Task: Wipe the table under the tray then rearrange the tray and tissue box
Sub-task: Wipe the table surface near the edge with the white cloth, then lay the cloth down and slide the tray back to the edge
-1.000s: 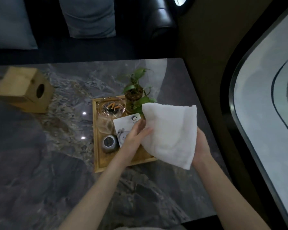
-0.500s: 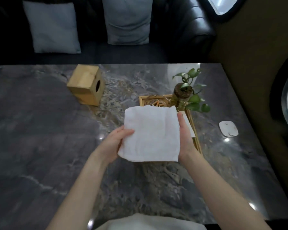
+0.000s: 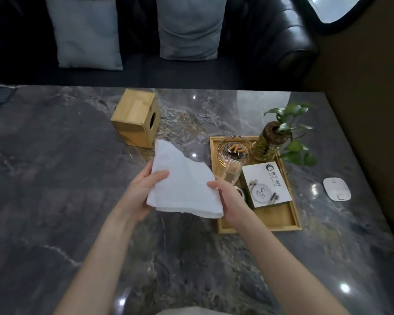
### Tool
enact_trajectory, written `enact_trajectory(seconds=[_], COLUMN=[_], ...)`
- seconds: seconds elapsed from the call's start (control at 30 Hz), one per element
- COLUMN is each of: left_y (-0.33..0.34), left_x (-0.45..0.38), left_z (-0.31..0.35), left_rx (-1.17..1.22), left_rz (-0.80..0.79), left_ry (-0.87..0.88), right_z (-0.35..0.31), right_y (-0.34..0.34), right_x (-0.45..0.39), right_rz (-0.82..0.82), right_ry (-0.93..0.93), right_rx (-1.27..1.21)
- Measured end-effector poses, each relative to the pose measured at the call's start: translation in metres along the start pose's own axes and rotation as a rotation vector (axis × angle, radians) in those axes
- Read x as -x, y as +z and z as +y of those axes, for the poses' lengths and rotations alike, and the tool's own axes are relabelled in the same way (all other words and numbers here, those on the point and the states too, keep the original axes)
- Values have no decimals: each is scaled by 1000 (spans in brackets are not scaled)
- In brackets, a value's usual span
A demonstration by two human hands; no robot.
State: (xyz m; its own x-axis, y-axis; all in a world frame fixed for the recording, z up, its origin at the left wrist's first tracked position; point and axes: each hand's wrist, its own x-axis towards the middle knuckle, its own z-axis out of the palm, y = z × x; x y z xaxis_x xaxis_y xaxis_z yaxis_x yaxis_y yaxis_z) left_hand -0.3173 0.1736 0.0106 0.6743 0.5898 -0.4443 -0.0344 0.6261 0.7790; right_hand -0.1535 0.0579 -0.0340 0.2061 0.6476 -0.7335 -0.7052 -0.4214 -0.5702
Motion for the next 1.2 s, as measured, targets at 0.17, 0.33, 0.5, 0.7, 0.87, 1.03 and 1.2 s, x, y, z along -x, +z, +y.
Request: enact_trajectory(seconds=[0.17,0.33,0.5,0.7,0.87,1.03,1.2], left_y=[-48,-67,-70,-55,-34,-37,-30], left_x=[-22,-38,-45,-32,-18,-12,-12], left_z=[-21,-46,-66,-81,-104,-122,-108], left_rx=[-78,-284,-350,-732,-1254,-1620,-1840], left_rz=[122,203,391,540,576,444,393], left_ry=[-53,-47,-5,90,267,98,-33], right_z=[2,13,19,32,57,75,66], right_y=[10,19,23,21,24,10,10], right_x=[-17,-36,-46,-41,-33,-26,-18], right_rz=[108,191,286,301,385,243,103], right_ry=[-318,-412,-421,-411,-587,-598,-491], right_rx=[198,492,620,854,1221,1669,1819])
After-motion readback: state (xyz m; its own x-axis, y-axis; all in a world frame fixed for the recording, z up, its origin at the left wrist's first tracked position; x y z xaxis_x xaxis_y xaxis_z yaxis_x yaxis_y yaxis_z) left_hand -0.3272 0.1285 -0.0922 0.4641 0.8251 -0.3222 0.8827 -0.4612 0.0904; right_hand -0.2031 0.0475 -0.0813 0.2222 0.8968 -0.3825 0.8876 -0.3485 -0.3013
